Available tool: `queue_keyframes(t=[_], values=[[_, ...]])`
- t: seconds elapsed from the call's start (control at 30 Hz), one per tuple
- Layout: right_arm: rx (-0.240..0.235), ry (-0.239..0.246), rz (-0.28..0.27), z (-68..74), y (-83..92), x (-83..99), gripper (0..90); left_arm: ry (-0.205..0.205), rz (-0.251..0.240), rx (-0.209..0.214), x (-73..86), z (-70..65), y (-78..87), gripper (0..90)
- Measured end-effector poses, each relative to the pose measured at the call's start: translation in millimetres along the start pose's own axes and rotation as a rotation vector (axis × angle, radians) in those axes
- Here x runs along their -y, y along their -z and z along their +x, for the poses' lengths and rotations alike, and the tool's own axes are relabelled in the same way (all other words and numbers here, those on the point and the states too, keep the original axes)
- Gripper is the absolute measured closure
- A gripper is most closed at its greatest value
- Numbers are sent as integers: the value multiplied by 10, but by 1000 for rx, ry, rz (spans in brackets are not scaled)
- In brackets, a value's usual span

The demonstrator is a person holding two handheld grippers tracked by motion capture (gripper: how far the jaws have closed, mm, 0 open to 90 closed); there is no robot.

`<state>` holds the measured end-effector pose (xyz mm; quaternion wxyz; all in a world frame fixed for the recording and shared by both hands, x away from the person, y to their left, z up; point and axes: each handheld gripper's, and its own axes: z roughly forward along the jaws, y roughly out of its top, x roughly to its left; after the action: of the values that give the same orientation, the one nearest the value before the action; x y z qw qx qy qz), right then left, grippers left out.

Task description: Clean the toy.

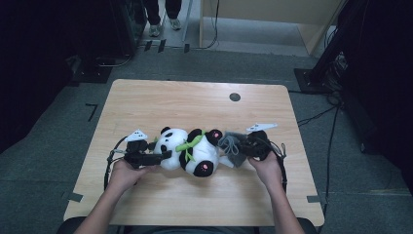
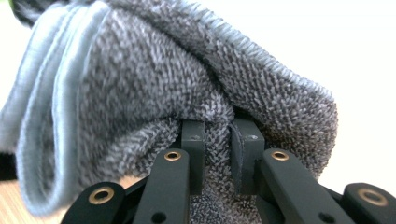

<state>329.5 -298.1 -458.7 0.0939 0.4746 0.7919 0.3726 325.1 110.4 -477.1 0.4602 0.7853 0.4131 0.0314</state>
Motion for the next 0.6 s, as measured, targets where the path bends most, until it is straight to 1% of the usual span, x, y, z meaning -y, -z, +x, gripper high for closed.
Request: queue_keyframes(t=[0.07, 0.13, 0.2, 0.27, 0.33, 0.4, 0.47, 0.5, 0.57, 0.6], values=[[11, -14, -58, -19, 122, -30, 798, -1, 0, -3, 0, -6, 0, 268], [-5, -32, -130, 18, 289, -85, 801, 1, 0, -4, -4, -11, 3, 260], [-9, -9, -171, 97, 398, -155, 802, 1, -2, -2, -5, -10, 5, 254], [-33, 29, -216, 237, 508, -266, 802, 3, -4, -1, -7, -10, 9, 246], [-53, 66, -240, 364, 565, -365, 802, 2, -8, -2, -8, -16, 13, 241], [-79, 102, -247, 507, 594, -488, 802, -7, -13, -1, -8, -24, 20, 235], [-126, 123, -255, 659, 575, -628, 802, -7, -13, 1, -12, -27, 29, 223], [-142, 127, -254, 711, 557, -675, 801, -1, -14, 3, -16, -29, 32, 219], [-174, 153, -232, 841, 468, -804, 800, 6, -8, 8, -26, -34, 44, 206], [-184, 174, -205, 922, 394, -880, 799, 6, -7, 9, -28, -35, 46, 201]])
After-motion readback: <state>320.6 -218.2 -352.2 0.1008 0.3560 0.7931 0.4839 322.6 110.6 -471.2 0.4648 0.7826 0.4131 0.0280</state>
